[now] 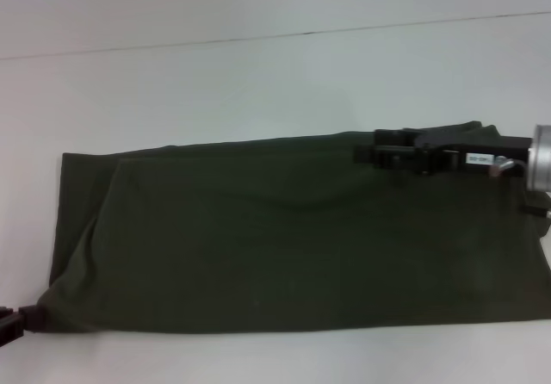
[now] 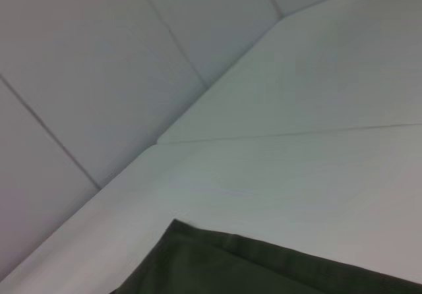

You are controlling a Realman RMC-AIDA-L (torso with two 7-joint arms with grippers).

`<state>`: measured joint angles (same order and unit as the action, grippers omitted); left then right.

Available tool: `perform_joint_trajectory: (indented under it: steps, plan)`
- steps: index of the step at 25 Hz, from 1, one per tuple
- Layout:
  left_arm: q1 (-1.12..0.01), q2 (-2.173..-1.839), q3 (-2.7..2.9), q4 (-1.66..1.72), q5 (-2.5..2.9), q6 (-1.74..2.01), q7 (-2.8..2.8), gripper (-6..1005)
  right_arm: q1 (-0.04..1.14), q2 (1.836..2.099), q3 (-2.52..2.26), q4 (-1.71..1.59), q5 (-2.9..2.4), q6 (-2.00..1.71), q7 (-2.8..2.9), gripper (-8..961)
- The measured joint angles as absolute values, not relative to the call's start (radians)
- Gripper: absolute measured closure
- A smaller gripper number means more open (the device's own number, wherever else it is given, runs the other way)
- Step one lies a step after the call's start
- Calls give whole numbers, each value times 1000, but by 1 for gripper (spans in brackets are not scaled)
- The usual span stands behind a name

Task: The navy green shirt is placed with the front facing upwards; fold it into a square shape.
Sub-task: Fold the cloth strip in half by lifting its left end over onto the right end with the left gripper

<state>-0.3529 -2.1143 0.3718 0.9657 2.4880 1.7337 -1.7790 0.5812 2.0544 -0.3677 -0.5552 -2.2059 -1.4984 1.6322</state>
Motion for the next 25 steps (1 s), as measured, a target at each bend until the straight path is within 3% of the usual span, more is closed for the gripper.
perform_joint_trajectory:
  steps: [5,15,25]
  plan:
    - [-359,-2112,365,961,2484,1726,-1804,862,595,2066,-377,-555,-2206,-1487,1624,179]
    - [-357,-2116,350,956,2476,1734,-1801,835,579,2053,-367,-555,-2184,-1486,1633,179]
    - [-404,-2088,296,957,2419,1682,-1798,462,583,2052,-365,-555,-2174,-1472,1648,175]
